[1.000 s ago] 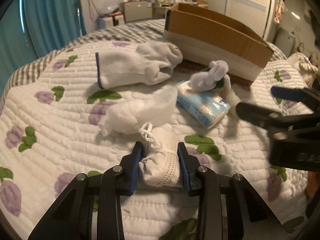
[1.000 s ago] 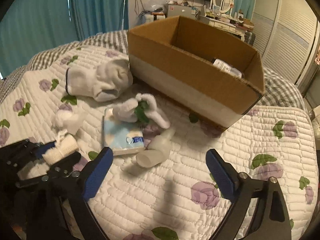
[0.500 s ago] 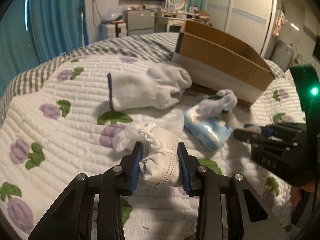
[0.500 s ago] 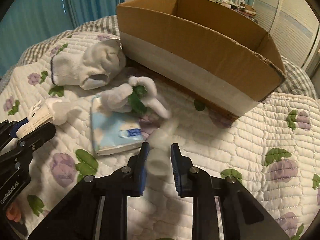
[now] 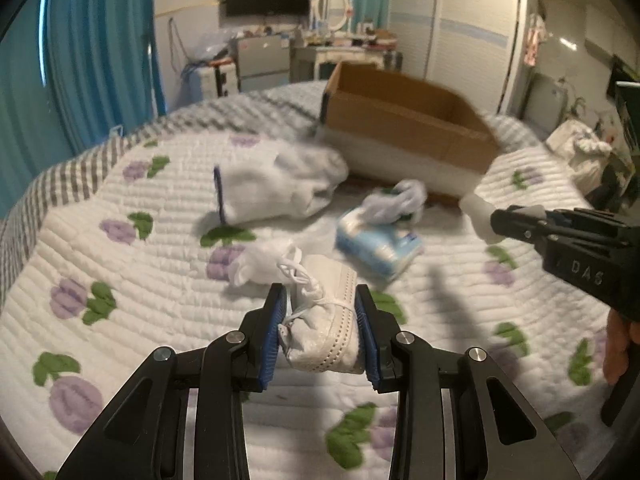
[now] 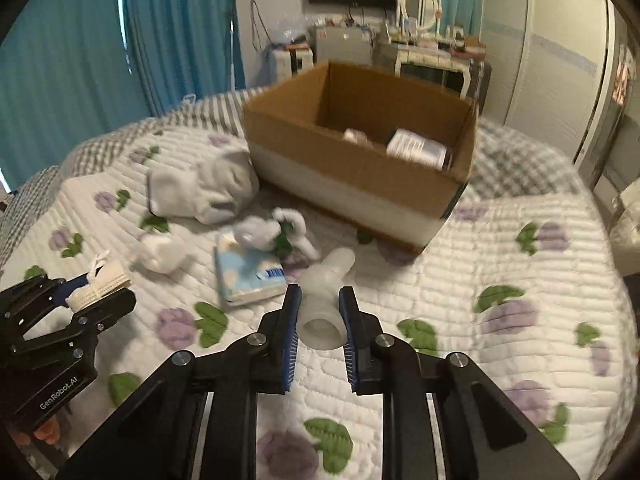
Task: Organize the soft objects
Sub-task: 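Carry the shoe and bottle into the cardboard box and open both tools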
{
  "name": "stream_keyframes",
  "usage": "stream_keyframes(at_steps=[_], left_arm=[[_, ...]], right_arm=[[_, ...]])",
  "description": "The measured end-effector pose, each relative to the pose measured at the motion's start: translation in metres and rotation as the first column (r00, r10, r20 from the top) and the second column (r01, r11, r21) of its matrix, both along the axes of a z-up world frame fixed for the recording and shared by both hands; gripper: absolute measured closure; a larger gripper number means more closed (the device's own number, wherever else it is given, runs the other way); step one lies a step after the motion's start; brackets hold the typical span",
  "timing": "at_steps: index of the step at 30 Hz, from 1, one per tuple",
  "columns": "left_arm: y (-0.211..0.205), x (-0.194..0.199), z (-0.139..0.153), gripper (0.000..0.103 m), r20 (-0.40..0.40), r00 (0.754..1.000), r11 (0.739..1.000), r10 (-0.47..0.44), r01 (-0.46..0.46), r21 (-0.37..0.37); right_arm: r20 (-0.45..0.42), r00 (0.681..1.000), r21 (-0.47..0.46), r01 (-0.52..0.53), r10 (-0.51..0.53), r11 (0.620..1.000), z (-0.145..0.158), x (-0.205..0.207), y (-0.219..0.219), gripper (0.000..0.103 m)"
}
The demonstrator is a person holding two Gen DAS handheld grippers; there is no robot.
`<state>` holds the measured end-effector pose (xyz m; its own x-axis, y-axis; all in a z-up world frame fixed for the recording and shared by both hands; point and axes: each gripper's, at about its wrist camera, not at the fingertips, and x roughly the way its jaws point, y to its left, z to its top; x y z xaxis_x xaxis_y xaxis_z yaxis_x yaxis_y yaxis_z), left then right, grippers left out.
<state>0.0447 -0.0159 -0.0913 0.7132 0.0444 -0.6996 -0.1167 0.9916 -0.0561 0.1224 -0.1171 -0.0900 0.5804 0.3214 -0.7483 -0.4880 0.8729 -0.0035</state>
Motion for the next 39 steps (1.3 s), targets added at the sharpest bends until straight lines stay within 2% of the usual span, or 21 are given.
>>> stream_keyframes(at_steps=[5, 11, 16, 19, 21, 23, 27, 30, 32, 36, 39], left_arm=[[-0.006, -0.016, 0.044, 0.069, 0.085, 0.996, 0.999, -0.039, 0.041, -0.022], [-0.014, -0.016, 0.104, 0.069, 0.174, 0.979, 0.994, -0.107, 0.104, 0.025], [-0.024, 0.007, 0.143, 0.069, 0.229, 0.962, 0.987, -0.147, 0.129, 0.091], [-0.037, 0.036, 0.164, 0.069, 0.292, 0.939, 0.979, -0.182, 0.145, 0.145], [-0.043, 0.059, 0.17, 0.069, 0.315, 0.927, 0.975, -0.206, 0.166, 0.149], [-0.046, 0.093, 0.173, 0.069, 0.316, 0.921, 0.972, -0.226, 0.19, 0.138], [-0.04, 0.156, 0.162, 0.069, 0.306, 0.927, 0.974, -0.217, 0.187, 0.124], [-0.031, 0.193, 0.138, 0.069, 0.269, 0.94, 0.976, -0.211, 0.187, 0.113], [-0.023, 0.219, 0.108, 0.069, 0.22, 0.953, 0.977, -0.206, 0.189, 0.098], [-0.02, 0.243, 0.062, 0.068, 0.141, 0.968, 0.976, -0.208, 0.195, 0.099], [-0.026, 0.248, 0.047, 0.066, 0.126, 0.964, 0.966, -0.235, 0.217, 0.137]], right_arm=[[0.088, 0.996, 0.037, -0.02, 0.017, 0.999, 0.05, -0.023, -0.011, 0.085], [0.208, 0.978, 0.09, -0.051, 0.031, 0.995, 0.12, -0.037, -0.026, 0.085], [0.278, 0.96, 0.118, -0.067, 0.032, 0.991, 0.163, -0.024, -0.03, 0.085], [0.298, 0.954, 0.125, -0.069, 0.028, 0.99, 0.178, -0.004, -0.027, 0.085], [0.309, 0.951, 0.131, -0.06, 0.017, 0.99, 0.184, 0.016, -0.024, 0.084], [0.305, 0.952, 0.135, -0.052, 0.008, 0.99, 0.183, 0.042, -0.019, 0.084], [0.289, 0.957, 0.138, -0.018, -0.022, 0.99, 0.168, 0.093, -0.011, 0.084], [0.249, 0.967, 0.146, 0.011, -0.048, 0.989, 0.143, 0.136, -0.006, 0.084], [0.218, 0.974, 0.135, 0.035, -0.064, 0.99, 0.119, 0.163, -0.001, 0.084], [0.155, 0.986, 0.128, 0.047, -0.067, 0.991, 0.079, 0.197, 0.003, 0.084], [0.119, 0.991, 0.136, 0.049, -0.066, 0.989, 0.058, 0.213, 0.004, 0.084]])
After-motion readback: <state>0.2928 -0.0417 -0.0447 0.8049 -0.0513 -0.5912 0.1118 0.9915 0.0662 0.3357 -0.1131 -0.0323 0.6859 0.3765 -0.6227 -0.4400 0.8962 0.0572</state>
